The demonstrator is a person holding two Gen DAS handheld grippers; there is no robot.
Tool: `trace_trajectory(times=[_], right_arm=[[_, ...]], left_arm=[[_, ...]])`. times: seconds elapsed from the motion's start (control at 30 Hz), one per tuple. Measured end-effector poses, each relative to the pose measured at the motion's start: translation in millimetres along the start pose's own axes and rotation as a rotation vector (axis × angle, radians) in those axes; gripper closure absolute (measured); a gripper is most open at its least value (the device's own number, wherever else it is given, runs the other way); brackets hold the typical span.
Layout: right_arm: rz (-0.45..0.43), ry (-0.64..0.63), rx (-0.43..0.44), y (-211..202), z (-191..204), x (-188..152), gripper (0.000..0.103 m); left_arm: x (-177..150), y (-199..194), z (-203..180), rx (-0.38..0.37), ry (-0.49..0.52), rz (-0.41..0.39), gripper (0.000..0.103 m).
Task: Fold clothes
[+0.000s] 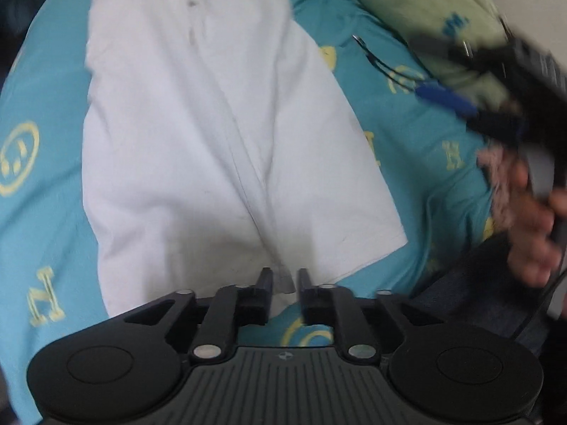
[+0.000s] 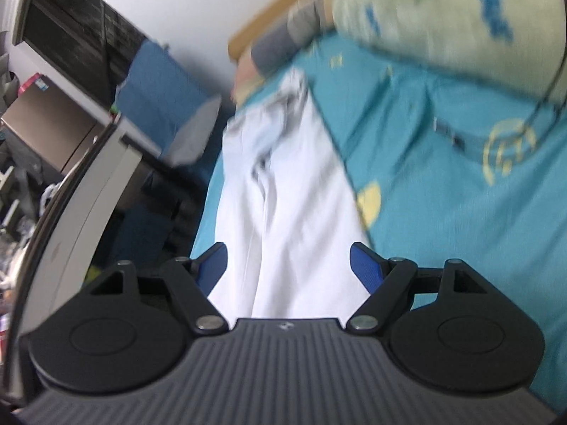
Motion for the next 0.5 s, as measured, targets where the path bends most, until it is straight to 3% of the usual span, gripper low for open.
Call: trace_trajectory(times=[0.03, 0.2, 0.3, 0.4, 0.5], right_arm=[[0.011, 0.018, -0.020, 2, -5, -3, 0.024], [0.067, 0.108, -0.123, 11, -30, -18, 0.025], [0.100, 0.161, -0.184, 16, -44, -27, 0.025], [0.139, 0.213, -0.214, 20, -57, -36, 0.036], [0.198, 0.222, -0.198, 26, -54, -48, 0.036]], left_arm=[[1, -4, 6, -0.012, -0.031, -0.016, 0.047], [6, -20, 60, -0.016, -0.260, -0.116, 0.029], [7, -16, 100, 0.034, -0.414, -0.143, 0.029], [8, -8, 129, 0.090, -0.562, -0.156, 0.028], [5, -1, 143, 0.153, -0.613, -0.131, 0.027]])
Point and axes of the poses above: each gripper's, at about its wrist camera, not at the fingertips, and y roughly the way its jaws point, z to its left, x to its top, the point moved 5 cm from there along y, roughly the way its jaws point, and after that the axes turned 7 degrees about x, right-handed, at the moved point
